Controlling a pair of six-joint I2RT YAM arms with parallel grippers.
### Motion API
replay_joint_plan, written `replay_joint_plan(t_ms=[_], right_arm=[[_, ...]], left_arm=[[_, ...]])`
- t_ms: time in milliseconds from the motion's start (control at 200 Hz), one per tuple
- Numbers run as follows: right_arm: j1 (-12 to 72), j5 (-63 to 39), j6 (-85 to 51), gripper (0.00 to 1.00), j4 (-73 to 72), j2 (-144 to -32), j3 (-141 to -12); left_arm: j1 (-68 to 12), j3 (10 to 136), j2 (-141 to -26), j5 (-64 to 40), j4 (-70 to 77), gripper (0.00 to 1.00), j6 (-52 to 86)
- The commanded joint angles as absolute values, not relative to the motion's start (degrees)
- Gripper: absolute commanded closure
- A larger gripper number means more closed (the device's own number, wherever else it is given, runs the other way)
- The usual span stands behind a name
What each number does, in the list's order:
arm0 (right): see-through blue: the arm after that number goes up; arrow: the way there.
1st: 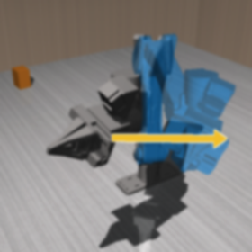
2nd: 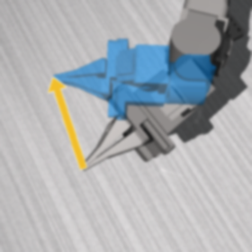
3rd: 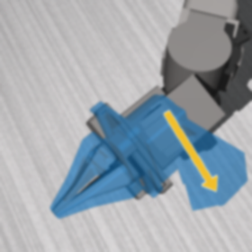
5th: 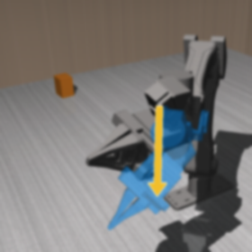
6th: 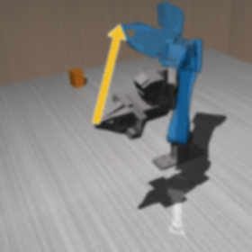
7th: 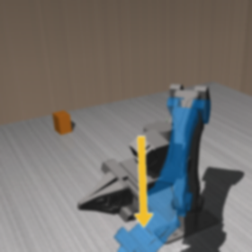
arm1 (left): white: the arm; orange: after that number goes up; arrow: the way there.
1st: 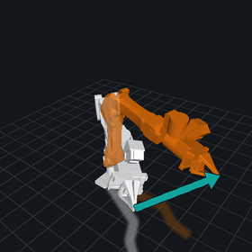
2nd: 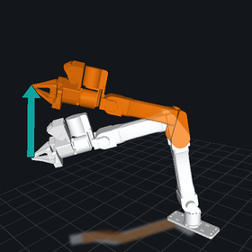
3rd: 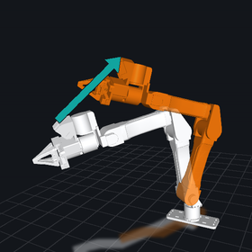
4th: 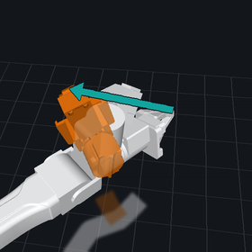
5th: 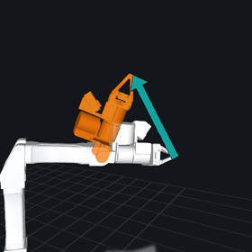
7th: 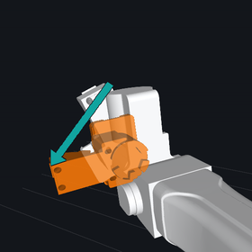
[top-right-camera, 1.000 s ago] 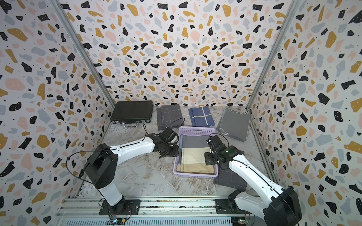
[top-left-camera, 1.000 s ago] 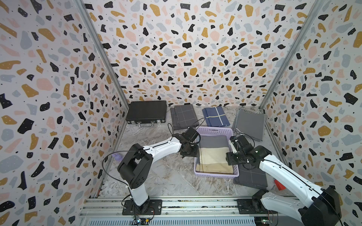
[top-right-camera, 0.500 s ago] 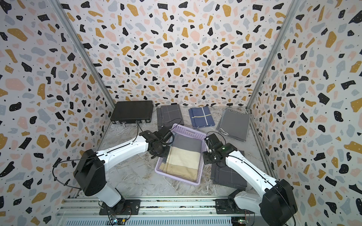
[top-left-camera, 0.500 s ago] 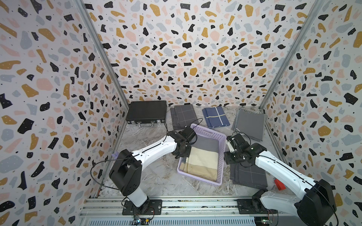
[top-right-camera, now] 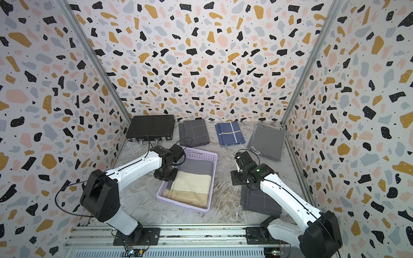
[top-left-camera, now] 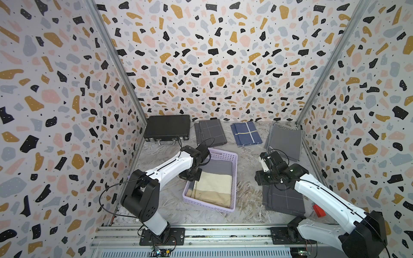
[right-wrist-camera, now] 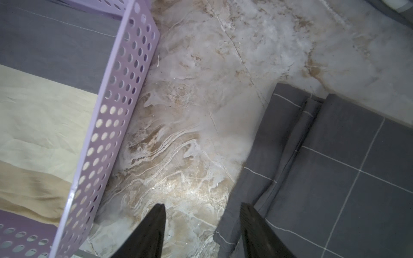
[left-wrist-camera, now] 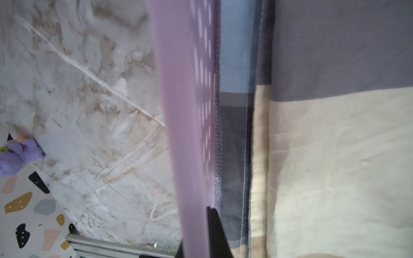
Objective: Put the folded pillowcase in the basket
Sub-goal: Move the basket to the center of the board, then move the pillowcase to the center of the board.
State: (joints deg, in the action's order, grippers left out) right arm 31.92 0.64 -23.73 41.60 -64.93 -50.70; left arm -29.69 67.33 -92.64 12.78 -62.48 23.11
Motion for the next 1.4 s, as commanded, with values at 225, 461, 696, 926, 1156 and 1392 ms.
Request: replay_joint_plan(t_ms=[225,461,696,926,1156,1392], right_arm=[[31.7,4.3,-23.4,0.35,42.7,-67.9,-50.9],[25.3,5.8,-25.5,0.28,40.8,-72.4,-49.2],[14.9,6.5,-31.7,0.27,36.7,-71.7,-44.6],[10.5,-2.6,-32.0,0.30,30.3,-81.3,-42.4],[12.1,-15.8,-36.8,0.37,20.7,-88.4,-41.4],[16.8,-18.3,-46.7,0.36,18.6,-88.3,-47.1]], left_arm=[[-25.0,65.5,-92.9,14.2,-67.1,0.83,21.6],[-24.5,65.5,-91.7,15.3,-66.9,0.58,23.4],[-25.3,70.4,-83.4,13.9,-67.5,0.52,26.0],[-36.2,79.9,-80.5,9.7,-65.1,0.51,29.7],[-40.7,82.2,-84.4,4.7,-58.1,0.50,33.1],[-44.0,85.2,-91.8,2.8,-53.6,0.50,35.9]])
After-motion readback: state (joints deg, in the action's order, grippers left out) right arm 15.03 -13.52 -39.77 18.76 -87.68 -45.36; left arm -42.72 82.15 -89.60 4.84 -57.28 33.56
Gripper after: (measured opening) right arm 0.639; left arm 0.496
